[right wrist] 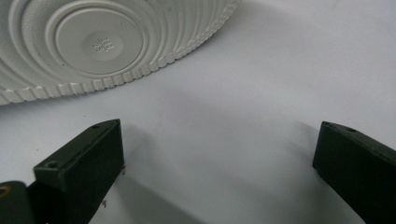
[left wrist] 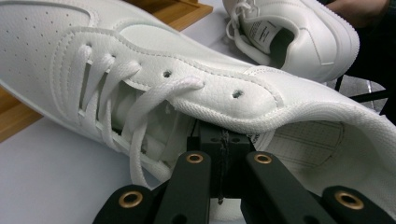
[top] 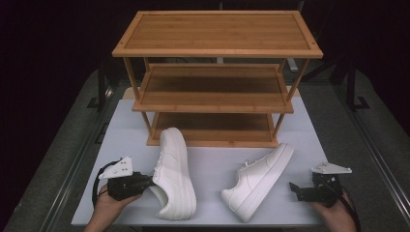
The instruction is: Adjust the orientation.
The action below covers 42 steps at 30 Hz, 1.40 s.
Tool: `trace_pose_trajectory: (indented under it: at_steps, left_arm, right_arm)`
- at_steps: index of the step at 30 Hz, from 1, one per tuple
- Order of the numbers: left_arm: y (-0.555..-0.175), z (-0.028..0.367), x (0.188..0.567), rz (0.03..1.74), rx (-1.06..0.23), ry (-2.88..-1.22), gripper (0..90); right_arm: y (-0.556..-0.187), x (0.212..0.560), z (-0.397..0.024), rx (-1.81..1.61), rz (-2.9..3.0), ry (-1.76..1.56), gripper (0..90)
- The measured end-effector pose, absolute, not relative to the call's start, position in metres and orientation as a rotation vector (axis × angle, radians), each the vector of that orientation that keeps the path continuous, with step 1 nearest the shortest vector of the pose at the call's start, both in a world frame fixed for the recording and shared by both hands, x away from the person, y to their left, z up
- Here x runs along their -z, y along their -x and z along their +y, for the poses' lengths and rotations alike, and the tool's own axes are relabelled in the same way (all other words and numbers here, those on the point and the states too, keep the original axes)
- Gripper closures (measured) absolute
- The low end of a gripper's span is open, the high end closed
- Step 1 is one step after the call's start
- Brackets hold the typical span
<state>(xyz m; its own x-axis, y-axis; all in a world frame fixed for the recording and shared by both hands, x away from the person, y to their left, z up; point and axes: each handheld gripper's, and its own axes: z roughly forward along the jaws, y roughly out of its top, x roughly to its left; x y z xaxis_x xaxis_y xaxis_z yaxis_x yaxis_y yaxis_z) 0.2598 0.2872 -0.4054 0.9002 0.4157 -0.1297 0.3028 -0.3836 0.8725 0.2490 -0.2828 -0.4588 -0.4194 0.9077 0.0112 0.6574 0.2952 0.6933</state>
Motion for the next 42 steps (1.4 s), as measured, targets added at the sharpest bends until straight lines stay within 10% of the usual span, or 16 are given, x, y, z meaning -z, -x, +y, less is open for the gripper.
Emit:
trace_pose_trajectory:
  at_steps: [42]
  left_arm:
    - [-0.295, 0.208, 0.384, 0.417, -0.108, -1.966, 90.0]
  right_arm:
    - [-0.249, 0.459, -0.283, -0.891, 2.184, -1.4, 1.4]
